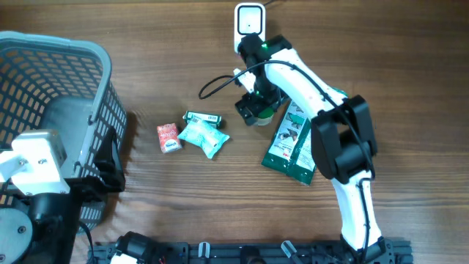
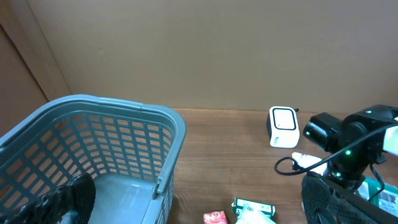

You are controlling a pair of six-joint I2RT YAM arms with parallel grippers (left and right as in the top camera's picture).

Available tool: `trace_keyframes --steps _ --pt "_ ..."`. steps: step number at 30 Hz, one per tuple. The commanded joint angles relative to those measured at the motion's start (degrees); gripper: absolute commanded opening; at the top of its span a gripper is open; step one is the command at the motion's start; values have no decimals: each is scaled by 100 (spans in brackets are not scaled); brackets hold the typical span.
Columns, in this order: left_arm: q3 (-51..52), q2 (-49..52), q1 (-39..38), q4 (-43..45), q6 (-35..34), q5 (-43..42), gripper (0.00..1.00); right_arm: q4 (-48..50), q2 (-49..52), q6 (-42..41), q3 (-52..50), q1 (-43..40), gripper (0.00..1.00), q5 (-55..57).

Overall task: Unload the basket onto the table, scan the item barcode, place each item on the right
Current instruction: 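Lift the jar and hold its label toward the scanner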

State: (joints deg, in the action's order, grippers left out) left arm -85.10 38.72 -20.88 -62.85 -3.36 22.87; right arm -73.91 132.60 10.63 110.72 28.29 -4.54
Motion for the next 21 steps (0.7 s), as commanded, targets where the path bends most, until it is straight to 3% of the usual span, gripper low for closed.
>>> trace_keyframes --steps 1,2,7,10,14,15,17,19,21 --pt "13 -9 17 -2 -52 63 100 -11 46 59 37 7 81 -131" --pt "13 -9 17 -4 -55 63 100 -11 46 -76 37 7 71 -133" --pt "13 -9 17 -4 -55 105 100 -22 35 -1414 72 7 61 -133" --pt "13 -9 17 -28 -55 260 100 -264 24 -2820 195 7 52 -256" --pt "13 -9 17 -66 -57 470 100 -192 24 -5117 264 -136 54 -721" --pt "13 -9 17 -66 -55 470 100 -179 24 -5838 264 -201 64 -723" --pt "13 -9 17 -66 -57 468 100 -179 24 -7044 264 -313 97 -822" --pt "13 -9 17 -66 -59 468 100 -175 13 -8144 264 -396 99 -909" --pt "13 -9 17 -66 -59 468 100 -92 -83 -8325 267 -407 100 -907"
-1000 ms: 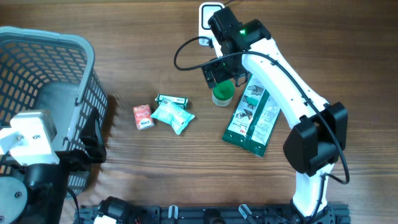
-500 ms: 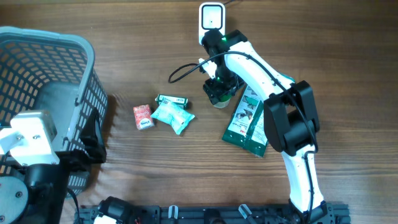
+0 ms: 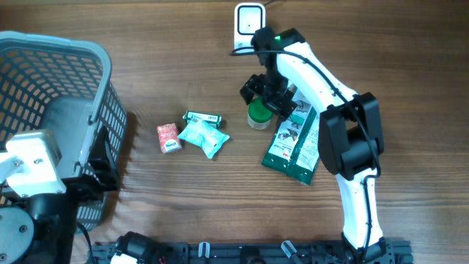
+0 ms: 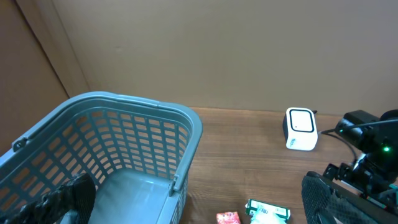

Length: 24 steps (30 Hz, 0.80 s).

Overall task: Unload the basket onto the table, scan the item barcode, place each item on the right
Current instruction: 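Lift the jar and hold its label toward the scanner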

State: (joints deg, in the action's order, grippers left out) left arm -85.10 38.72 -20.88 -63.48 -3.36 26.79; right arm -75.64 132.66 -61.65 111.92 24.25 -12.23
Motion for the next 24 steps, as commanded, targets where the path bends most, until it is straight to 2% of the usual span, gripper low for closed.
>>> trace_keyframes --steps 1,4,5,8,10,13,14,16,24 --pt "13 -9 17 -2 -59 76 100 133 -195 -848 146 0 100 -109" --pt "13 -9 17 -7 -59 76 100 234 -686 861 146 4 100 -76" --pt "13 -9 17 -4 -59 76 100 234 -914 2177 144 4 100 24" --pt "13 -9 17 4 -85 74 100 -31 -1095 5174 144 9 100 280" --pt "13 -9 17 -2 -326 74 100 -168 -1023 6625 120 11 100 286" --pt "13 -9 17 0 -361 74 100 -160 -916 7549 109 114 100 437" --pt "13 -9 17 -2 -361 74 100 -59 -863 7670 105 238 100 876" --pt "13 -9 17 0 -361 74 100 31 -754 7855 105 415 100 1226" --pt "13 -9 17 -66 -356 76 100 -31 -15 8113 -2 538 100 1222"
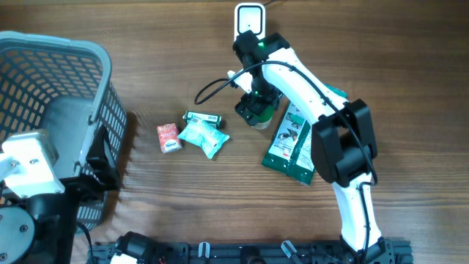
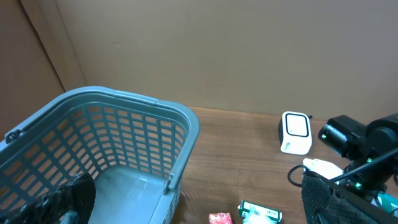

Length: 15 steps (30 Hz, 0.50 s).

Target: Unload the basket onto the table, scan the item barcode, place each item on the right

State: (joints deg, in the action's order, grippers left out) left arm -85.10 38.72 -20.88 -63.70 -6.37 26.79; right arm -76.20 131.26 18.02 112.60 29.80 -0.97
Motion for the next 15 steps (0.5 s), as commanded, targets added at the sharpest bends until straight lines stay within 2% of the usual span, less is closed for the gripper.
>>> trace_keyframes --steps 1,7,10,12,15 --pt "13 -9 17 -44 -57 76 100 162 164 146 -229 -17 100 96" --pt "13 -9 17 -46 -57 76 100 726 173 144 -935 -17 97 96" --pt "13 -9 17 -44 -57 76 100 791 173 118 -940 -17 82 96" --pt "13 -9 17 -46 -57 76 100 850 170 -160 -938 -17 65 120" --pt "13 -9 17 -46 -55 76 100 820 170 -511 -876 -17 60 111"
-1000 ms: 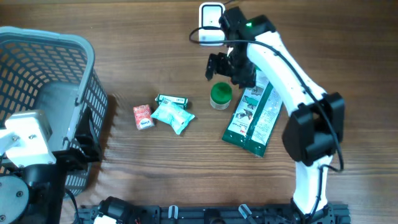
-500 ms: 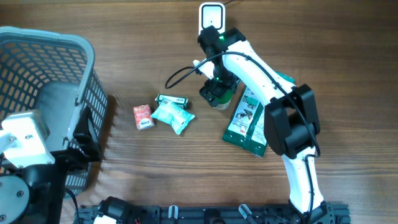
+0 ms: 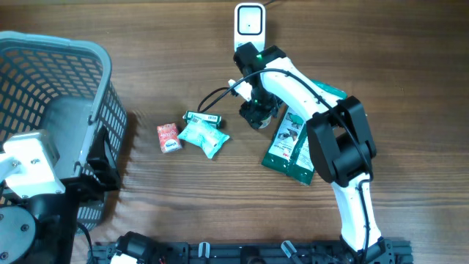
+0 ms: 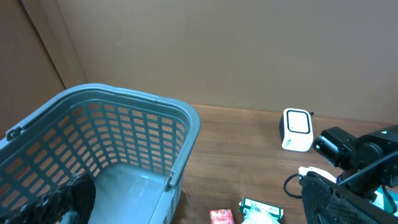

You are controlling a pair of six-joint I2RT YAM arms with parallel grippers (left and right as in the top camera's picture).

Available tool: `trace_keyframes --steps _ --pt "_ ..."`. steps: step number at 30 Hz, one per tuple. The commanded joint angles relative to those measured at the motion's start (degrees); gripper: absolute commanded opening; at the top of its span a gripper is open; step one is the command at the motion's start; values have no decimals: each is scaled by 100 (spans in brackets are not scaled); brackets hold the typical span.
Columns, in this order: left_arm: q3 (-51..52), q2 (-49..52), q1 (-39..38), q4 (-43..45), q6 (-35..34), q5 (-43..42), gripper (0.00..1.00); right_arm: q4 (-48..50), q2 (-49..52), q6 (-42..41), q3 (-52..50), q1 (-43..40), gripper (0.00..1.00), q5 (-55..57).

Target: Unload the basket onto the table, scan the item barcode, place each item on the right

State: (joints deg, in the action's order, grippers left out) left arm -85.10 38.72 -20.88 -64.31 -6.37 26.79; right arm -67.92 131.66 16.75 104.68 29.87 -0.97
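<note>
The white scanner (image 3: 249,22) stands at the table's far edge and also shows in the left wrist view as the scanner (image 4: 295,129). My right gripper (image 3: 256,114) is down over a small green-lidded jar (image 3: 264,120), which is mostly hidden beneath it; how the jaws stand is hidden. A red packet (image 3: 168,137), a pale teal pouch (image 3: 204,138) and a green box (image 3: 202,117) lie to the left of it. My left gripper (image 4: 199,205) hangs open and empty beside the basket.
A grey-blue mesh basket (image 3: 44,81) fills the left side. Two flat green packs (image 3: 293,143) lie just right of the jar, partly under the right arm. A black cable (image 3: 212,94) loops from the right wrist over the table.
The right wrist has shifted a little toward the near left and stays low over the jar. The cable loop moved slightly. The left arm and the loose items are unchanged.
The right gripper was low over the jar. Then it stood off to the jar's far right, with the green lid fully in view on the table. Then it was back down over the jar, where it remains now.
</note>
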Motion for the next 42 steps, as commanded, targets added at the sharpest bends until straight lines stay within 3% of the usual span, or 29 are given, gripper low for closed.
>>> trace_keyframes --steps 1,7,15,21,25,32,39,42 --pt "13 -9 17 15 -55 76 100 -37 131 -520 -7 -24 57 101" --pt "13 -9 17 15 -55 76 100 -599 118 -1252 940 -24 55 70" --pt "13 -9 17 15 -52 76 100 -439 92 -2144 2140 -33 51 -61" --pt "13 -9 17 15 -52 76 100 940 90 -3080 2354 -232 51 437" --pt "13 -9 17 15 -52 76 100 2490 136 -3021 2273 -262 51 1425" --pt "13 -9 17 15 -52 76 100 3298 380 -3040 2236 -350 51 1449" --pt "13 -9 17 15 -52 76 100 5243 1106 -3045 2236 -435 56 1475" --pt "13 -9 17 15 -52 76 100 5571 1121 -3042 2236 -442 57 1659"
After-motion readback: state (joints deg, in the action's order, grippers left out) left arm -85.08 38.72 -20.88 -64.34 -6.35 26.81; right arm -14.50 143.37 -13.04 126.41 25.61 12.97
